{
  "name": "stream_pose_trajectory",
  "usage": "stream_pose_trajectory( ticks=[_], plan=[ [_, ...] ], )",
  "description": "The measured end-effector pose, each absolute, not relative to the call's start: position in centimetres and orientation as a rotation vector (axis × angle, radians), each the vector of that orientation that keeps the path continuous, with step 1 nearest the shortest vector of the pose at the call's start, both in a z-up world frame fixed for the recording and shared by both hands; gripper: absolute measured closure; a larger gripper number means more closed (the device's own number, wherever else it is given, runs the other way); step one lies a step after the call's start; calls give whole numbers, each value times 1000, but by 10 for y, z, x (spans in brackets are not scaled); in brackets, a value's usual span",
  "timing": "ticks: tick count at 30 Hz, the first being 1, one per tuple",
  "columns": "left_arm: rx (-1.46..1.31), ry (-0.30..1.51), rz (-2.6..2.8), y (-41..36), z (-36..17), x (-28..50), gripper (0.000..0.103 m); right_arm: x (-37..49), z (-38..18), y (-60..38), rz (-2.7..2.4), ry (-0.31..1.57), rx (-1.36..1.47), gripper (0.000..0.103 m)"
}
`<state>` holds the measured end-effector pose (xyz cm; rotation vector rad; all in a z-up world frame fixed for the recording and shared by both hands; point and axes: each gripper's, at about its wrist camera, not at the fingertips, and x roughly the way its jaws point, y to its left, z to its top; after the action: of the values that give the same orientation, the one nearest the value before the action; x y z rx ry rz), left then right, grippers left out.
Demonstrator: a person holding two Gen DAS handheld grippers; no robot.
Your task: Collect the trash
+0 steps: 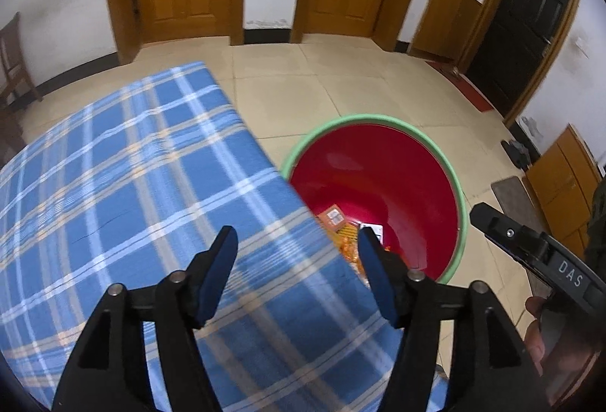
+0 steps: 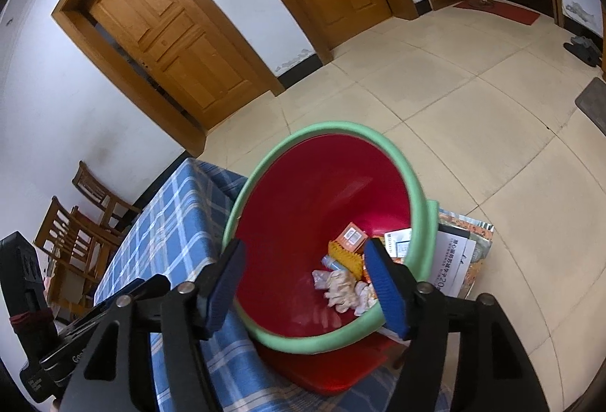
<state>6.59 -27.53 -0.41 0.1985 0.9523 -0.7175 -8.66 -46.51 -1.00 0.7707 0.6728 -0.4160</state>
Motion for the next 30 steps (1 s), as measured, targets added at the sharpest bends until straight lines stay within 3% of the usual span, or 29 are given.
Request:
stream_pose_trajectory(
  ticks=[10, 30],
  plan=[
    [124, 914, -575, -213, 13, 73, 25, -75, 10, -418, -325, 680, 689, 17],
    [29, 847, -330, -101, 28, 56, 24, -60, 34, -313, -207, 675, 463, 13]
  ],
)
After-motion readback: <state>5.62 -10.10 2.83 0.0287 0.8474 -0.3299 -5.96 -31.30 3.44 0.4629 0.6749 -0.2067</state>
